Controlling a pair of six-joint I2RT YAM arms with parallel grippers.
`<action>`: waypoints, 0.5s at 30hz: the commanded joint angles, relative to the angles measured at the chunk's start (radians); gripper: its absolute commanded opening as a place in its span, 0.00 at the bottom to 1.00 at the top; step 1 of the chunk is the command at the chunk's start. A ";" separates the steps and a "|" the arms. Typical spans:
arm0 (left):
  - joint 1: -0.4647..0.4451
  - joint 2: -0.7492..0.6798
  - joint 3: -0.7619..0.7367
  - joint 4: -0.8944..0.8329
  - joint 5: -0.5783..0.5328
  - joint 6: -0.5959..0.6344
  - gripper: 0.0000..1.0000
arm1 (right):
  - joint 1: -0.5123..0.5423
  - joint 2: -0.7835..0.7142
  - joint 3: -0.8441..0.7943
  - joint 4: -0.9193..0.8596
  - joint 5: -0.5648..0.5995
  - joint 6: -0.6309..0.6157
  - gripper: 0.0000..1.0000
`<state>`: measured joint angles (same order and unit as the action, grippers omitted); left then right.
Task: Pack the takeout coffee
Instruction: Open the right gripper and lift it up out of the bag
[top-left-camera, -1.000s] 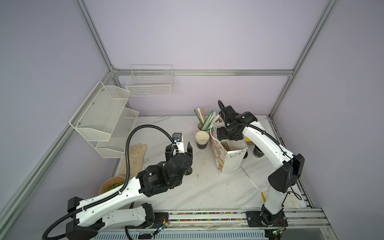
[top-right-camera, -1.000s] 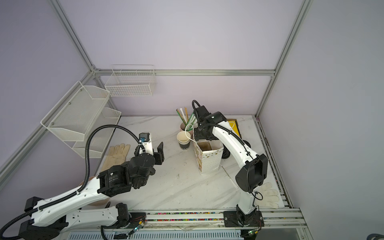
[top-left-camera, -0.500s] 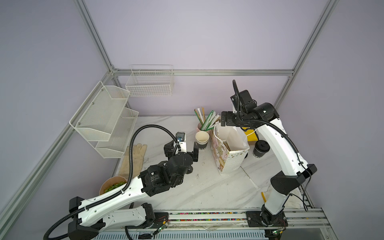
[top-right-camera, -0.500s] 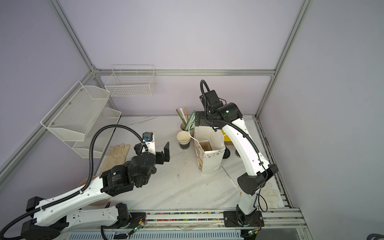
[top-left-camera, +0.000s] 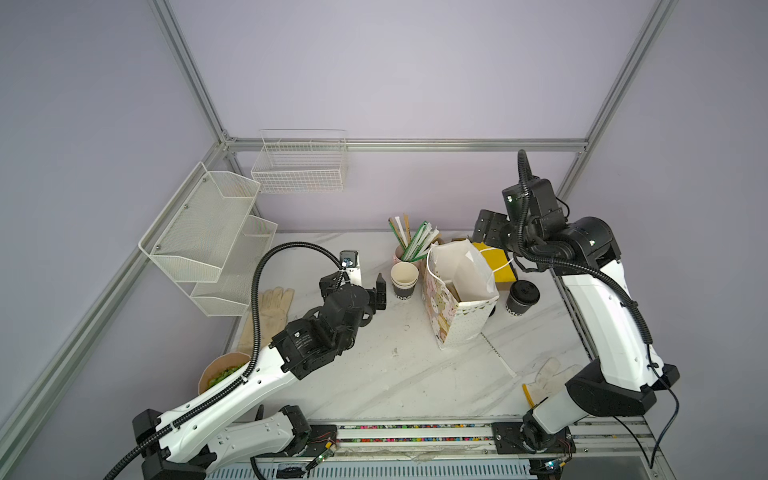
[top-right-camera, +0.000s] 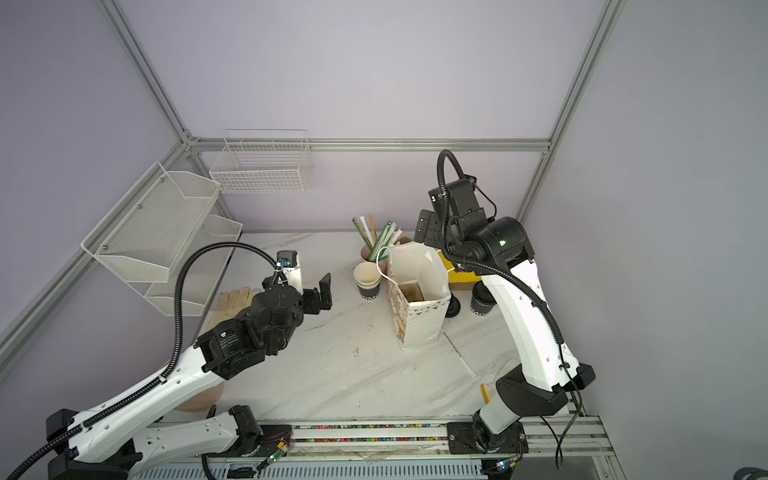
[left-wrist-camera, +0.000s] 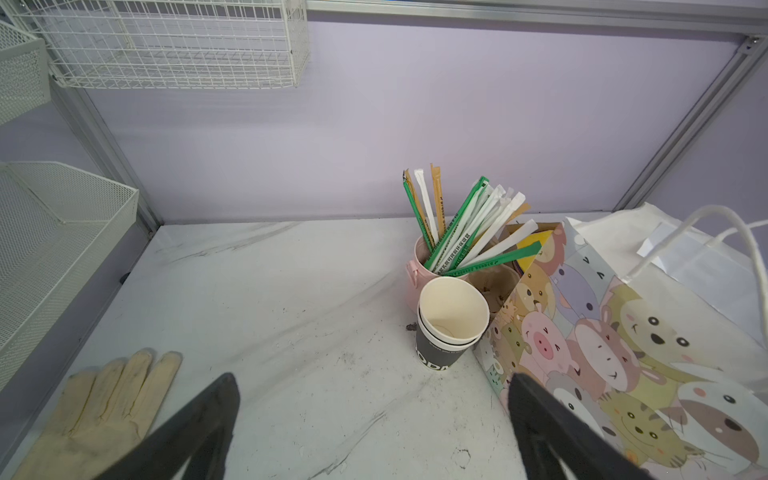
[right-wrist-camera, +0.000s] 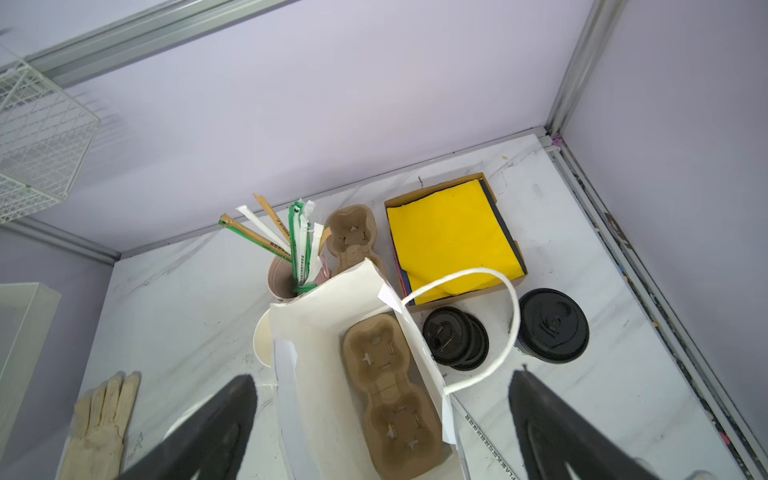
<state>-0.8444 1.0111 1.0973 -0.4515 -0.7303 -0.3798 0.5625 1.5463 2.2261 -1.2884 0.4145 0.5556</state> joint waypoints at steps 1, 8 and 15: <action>0.037 -0.029 -0.006 0.040 0.084 -0.028 1.00 | -0.010 -0.042 -0.028 -0.054 0.063 0.088 0.97; 0.067 -0.035 -0.057 0.054 0.103 -0.027 1.00 | -0.100 -0.080 -0.081 -0.077 0.049 0.071 0.97; 0.074 -0.042 -0.084 0.059 0.125 -0.037 1.00 | -0.230 -0.081 -0.169 -0.078 -0.091 0.009 0.97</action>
<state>-0.7795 0.9890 1.0420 -0.4278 -0.6247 -0.4023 0.3668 1.4670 2.0861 -1.3289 0.3847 0.5877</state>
